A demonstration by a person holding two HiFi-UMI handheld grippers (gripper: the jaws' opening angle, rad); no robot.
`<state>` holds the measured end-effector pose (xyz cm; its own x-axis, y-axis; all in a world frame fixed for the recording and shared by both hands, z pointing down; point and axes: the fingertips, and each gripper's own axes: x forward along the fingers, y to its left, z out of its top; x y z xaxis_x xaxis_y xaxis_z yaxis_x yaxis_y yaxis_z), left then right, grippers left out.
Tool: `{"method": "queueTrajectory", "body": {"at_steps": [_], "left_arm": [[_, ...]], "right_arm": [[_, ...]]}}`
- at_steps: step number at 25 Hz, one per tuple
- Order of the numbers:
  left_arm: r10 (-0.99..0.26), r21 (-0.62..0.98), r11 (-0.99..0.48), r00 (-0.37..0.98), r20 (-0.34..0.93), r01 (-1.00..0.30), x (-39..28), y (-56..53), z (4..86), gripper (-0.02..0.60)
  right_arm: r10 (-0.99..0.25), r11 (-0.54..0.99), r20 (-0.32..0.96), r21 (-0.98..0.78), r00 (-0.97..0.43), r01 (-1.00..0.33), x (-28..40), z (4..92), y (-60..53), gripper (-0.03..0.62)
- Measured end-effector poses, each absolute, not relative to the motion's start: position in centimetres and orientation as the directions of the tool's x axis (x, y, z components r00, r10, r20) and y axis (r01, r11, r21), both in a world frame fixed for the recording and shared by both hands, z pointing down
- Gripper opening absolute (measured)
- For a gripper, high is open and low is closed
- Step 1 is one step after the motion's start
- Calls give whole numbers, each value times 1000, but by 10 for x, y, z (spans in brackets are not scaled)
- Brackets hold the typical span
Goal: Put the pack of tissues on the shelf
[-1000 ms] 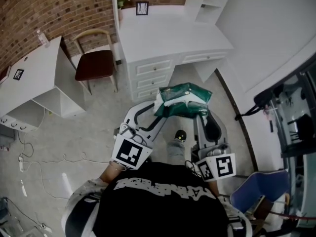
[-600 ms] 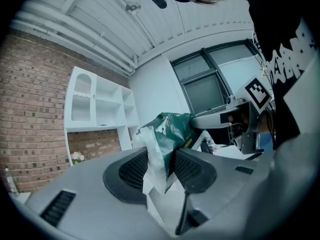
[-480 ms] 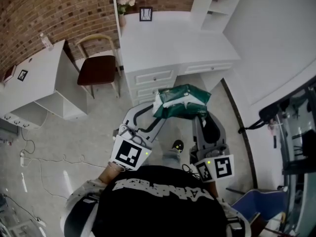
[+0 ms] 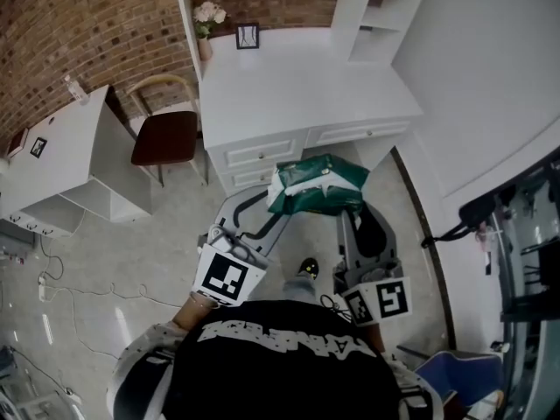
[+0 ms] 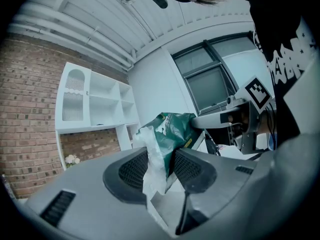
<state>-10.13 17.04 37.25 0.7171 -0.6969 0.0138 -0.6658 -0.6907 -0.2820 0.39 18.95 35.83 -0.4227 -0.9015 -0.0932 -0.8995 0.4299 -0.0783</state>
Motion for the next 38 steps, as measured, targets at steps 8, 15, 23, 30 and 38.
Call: {"method": "queueTrajectory", "body": {"at_steps": [8, 15, 23, 30, 38], "left_arm": [[-726, -305, -660, 687, 26, -686, -57, 138, 369, 173], [-749, -330, -633, 661, 35, -700, -30, 129, 373, 173], [-787, -337, -592, 616, 43, -733, -55, 130, 374, 175], [-805, -350, -570, 591, 56, -743, -63, 135, 375, 175], [-822, -347, -546, 568, 42, -763, -70, 128, 371, 175]], "right_arm": [[-880, 468, -136, -89, -455, -879, 49, 352, 154, 135], [-867, 495, -133, -112, -481, -862, 77, 361, 140, 135], [-839, 542, -127, -125, -528, -831, 53, 363, 134, 133], [-823, 566, -137, -135, -551, -813, 45, 366, 135, 133], [-808, 589, -141, -131, -573, -798, 37, 361, 127, 133]]}}
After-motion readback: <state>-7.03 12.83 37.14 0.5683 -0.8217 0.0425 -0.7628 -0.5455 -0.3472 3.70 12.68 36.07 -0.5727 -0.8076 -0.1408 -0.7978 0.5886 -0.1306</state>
